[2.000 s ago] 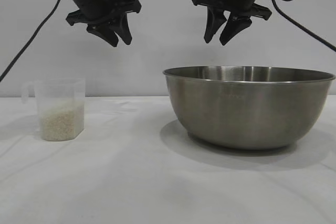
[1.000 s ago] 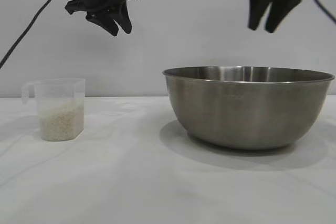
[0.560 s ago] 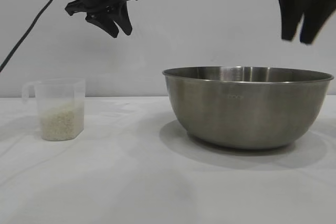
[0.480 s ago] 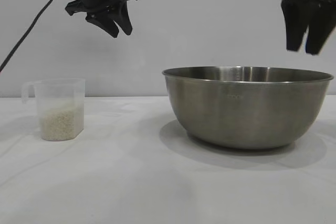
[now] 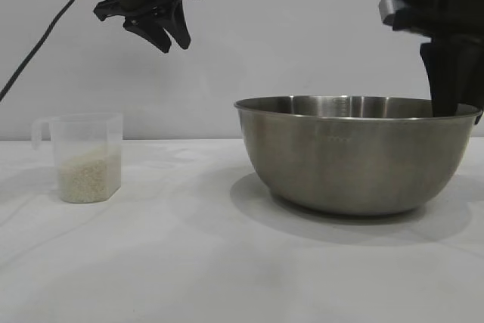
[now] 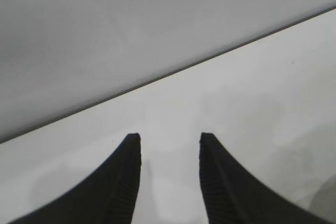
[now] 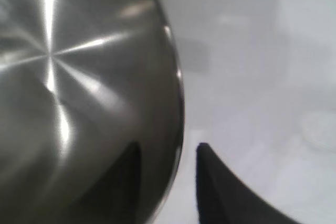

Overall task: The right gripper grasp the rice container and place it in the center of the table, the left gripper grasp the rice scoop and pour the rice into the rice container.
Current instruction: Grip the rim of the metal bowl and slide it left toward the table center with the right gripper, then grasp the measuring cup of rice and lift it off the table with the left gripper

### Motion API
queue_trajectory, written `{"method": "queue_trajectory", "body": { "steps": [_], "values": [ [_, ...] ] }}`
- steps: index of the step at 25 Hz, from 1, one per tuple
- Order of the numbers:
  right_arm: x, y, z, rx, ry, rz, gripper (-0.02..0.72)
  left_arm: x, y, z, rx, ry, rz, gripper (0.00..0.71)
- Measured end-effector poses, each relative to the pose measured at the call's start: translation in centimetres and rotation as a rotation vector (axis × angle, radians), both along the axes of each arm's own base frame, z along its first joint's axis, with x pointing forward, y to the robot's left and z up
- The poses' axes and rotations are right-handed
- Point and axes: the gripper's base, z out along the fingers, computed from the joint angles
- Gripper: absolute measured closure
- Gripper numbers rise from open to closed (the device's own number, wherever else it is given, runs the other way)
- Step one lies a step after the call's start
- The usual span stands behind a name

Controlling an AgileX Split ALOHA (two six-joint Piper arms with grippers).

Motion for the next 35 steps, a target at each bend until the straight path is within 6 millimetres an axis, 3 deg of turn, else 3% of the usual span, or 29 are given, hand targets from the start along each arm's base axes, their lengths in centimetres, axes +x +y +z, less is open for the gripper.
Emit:
{"method": "queue_trajectory", "body": {
  "steps": [2,3,10,15,19,22,24,26,27,31,33,35],
  "values": [
    [0.1,0.5,-0.5,-0.001,0.001,0.011,0.650,0.0,0.0,0.0,0.002,0.000,0.000,0.487],
    [0.2,0.8,-0.6,-0.001,-0.009,0.015,0.703,0.0,0.0,0.0,0.002,0.000,0.000,0.487],
    [-0.5,4.8,-0.9,0.016,-0.042,0.101,0.703,0.0,0.0,0.0,0.002,0.000,0.000,0.487],
    [-0.6,5.9,-0.9,0.038,-0.063,0.109,0.703,0.0,0.0,0.0,0.002,0.000,0.000,0.487],
    [-0.5,6.0,-0.2,0.047,-0.107,0.105,0.482,0.0,0.0,0.0,0.002,0.000,0.000,0.487],
    [-1.0,5.9,3.2,0.069,-0.212,0.125,0.323,0.0,0.0,0.1,0.001,-0.002,0.000,0.487],
    [-1.7,5.7,5.8,0.100,-0.326,0.127,0.318,-0.1,0.0,0.3,0.000,-0.006,0.000,0.487],
    [-3.1,5.3,7.4,0.132,-0.452,0.113,0.276,-0.2,0.1,0.7,0.000,-0.015,-0.001,0.487],
    [-3.8,5.0,8.0,0.145,-0.537,0.101,0.292,-0.2,0.1,0.9,-0.001,-0.019,-0.001,0.487],
    [-8.6,2.8,7.1,0.123,-0.775,0.084,0.292,-0.3,0.1,1.2,-0.003,-0.025,-0.001,0.487],
    [-11.6,1.5,6.0,0.101,-0.827,0.079,0.292,-0.3,0.1,1.4,-0.004,-0.028,-0.001,0.487],
    [-14.4,0.6,6.2,0.103,-0.873,0.071,0.292,-0.4,0.1,1.5,-0.005,-0.031,-0.001,0.487]
  ]
}}
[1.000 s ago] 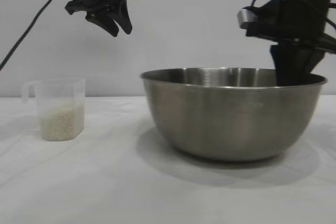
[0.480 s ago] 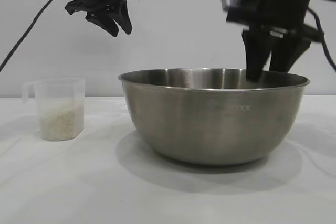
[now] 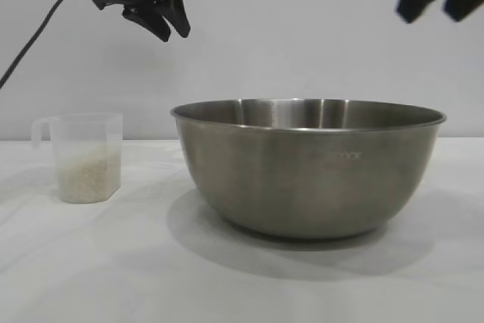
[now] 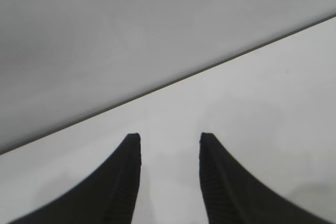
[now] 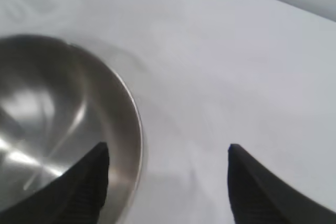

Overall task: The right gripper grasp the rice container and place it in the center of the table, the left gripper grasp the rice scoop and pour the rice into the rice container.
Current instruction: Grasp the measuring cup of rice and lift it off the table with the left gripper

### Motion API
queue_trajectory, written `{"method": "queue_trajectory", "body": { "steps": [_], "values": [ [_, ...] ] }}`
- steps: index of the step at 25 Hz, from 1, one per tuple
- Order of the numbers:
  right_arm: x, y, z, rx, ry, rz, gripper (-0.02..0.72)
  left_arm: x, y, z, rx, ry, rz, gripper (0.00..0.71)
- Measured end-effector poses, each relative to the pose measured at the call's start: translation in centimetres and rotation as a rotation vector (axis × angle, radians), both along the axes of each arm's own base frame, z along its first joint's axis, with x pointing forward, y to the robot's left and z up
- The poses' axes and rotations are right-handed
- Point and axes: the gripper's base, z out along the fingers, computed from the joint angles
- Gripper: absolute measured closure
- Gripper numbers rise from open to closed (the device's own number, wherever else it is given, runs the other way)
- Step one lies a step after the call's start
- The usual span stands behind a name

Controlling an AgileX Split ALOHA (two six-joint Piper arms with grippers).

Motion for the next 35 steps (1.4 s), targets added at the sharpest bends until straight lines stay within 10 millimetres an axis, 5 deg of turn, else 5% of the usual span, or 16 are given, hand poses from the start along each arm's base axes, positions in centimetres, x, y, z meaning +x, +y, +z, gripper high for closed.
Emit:
{"method": "queue_trajectory", "body": {
  "steps": [9,14,24,35],
  "values": [
    [-10.3,-2.0,3.1,0.153,-0.042,0.043,0.292,-0.4,0.1,1.6,-0.007,-0.033,0.000,0.487],
    [-14.0,-3.1,4.0,0.182,-0.019,0.031,0.292,-0.5,0.2,2.0,-0.002,-0.045,0.000,0.487],
    [-18.0,-5.2,3.9,0.115,-0.008,-0.060,0.292,-0.5,0.2,2.0,0.014,-0.047,-0.005,0.487],
    [-19.0,-5.6,2.8,0.130,0.083,-0.143,0.292,-0.8,0.3,2.3,0.030,-0.044,-0.016,0.487]
  ]
}}
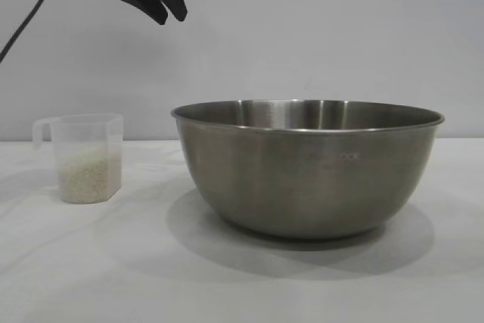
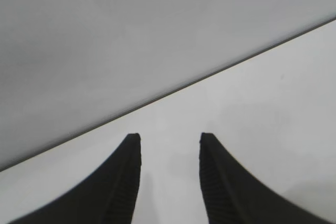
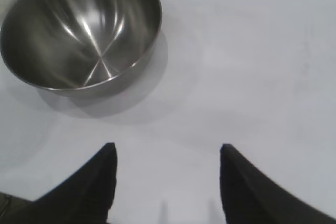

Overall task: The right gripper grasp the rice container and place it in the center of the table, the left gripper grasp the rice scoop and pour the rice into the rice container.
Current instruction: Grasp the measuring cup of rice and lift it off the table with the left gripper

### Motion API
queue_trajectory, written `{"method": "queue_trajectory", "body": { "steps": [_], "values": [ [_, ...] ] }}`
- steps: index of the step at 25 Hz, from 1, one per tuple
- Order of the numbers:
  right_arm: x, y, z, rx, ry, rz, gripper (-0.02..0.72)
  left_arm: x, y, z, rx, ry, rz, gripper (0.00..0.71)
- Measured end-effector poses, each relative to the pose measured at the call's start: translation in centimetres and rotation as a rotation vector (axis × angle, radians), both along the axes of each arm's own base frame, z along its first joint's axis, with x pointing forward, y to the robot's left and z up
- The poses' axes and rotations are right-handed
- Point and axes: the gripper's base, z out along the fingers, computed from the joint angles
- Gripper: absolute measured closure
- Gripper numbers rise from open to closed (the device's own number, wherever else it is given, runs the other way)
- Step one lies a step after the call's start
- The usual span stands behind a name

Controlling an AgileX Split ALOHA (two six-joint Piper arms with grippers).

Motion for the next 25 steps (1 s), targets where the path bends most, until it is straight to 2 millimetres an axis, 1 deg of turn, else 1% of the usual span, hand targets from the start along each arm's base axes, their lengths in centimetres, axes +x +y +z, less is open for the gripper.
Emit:
{"method": "queue_trajectory", "body": {
  "steps": [4,13,16,17,19,20,22,23,24,25],
  "values": [
    [-1.3,-0.7,-0.3,-0.042,0.027,-0.045,0.292,-0.1,0.0,0.2,0.001,-0.002,-0.002,0.487],
    [-5.3,-1.7,-0.3,-0.026,-0.203,-0.163,0.292,-0.5,0.1,0.1,0.040,0.029,-0.027,0.487],
    [-5.9,-1.8,-0.4,-0.020,-0.240,-0.170,0.292,-1.2,0.4,0.3,0.039,0.015,-0.012,0.487],
    [-6.0,-1.8,-0.4,-0.021,-0.240,-0.173,0.292,-1.7,0.6,0.1,0.043,0.006,-0.003,0.487],
    [-5.9,-1.8,-0.4,-0.020,-0.237,-0.179,0.292,-2.9,1.1,0.3,0.061,-0.054,0.007,0.487],
    [-5.9,-1.8,-0.4,-0.018,-0.236,-0.180,0.292,-3.7,1.3,0.0,0.081,-0.078,0.004,0.487],
    [-5.9,-1.8,-0.4,-0.019,-0.236,-0.183,0.292,-5.7,1.7,0.0,0.106,-0.136,0.014,0.487],
    [-5.9,-1.9,-0.4,-0.019,-0.236,-0.185,0.292,-6.9,2.0,-0.3,0.113,-0.163,0.032,0.487],
    [-5.9,-1.9,-0.4,-0.019,-0.236,-0.185,0.292,-8.0,2.4,-1.1,0.124,-0.174,0.052,0.487],
    [-5.9,-1.9,-0.4,-0.018,-0.236,-0.186,0.292,-9.1,3.0,-1.1,0.128,-0.215,0.084,0.487]
  ]
}}
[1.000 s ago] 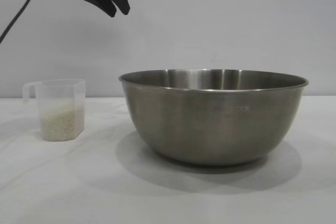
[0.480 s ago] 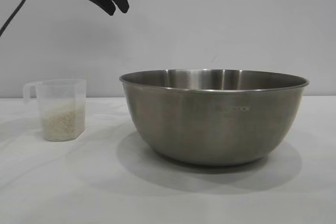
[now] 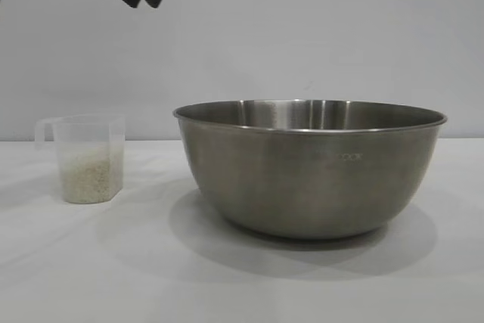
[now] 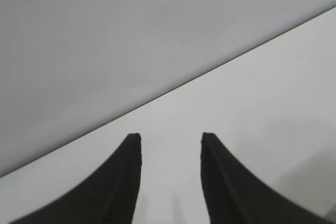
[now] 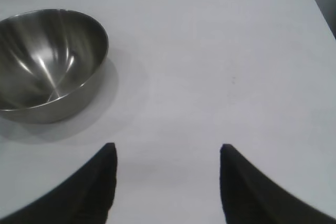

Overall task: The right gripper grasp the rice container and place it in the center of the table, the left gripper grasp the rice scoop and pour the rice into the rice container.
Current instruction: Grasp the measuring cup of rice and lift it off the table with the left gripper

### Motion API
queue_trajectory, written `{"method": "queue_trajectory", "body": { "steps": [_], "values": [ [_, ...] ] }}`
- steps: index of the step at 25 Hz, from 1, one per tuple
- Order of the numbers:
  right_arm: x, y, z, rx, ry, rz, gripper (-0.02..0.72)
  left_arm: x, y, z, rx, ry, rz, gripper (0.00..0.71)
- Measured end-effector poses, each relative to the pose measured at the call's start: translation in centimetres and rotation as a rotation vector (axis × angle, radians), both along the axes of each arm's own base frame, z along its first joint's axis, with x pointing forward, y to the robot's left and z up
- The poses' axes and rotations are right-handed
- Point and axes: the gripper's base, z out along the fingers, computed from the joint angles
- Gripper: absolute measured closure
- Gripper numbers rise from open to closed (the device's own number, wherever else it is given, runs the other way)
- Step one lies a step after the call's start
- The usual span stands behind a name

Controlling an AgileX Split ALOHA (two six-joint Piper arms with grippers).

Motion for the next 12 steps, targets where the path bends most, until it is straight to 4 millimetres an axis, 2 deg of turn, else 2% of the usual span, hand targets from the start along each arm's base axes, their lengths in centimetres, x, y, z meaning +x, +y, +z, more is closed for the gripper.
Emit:
{"method": "queue_trajectory", "body": {
  "steps": [5,12],
  "values": [
    [0.0,0.0,0.0,0.000,0.000,-0.002,0.292,-5.8,2.6,-2.8,0.010,-0.080,0.100,0.487],
    [0.0,0.0,0.0,0.001,0.000,-0.005,0.292,-11.7,3.5,-6.2,-0.140,-0.045,0.063,0.487]
  ]
}}
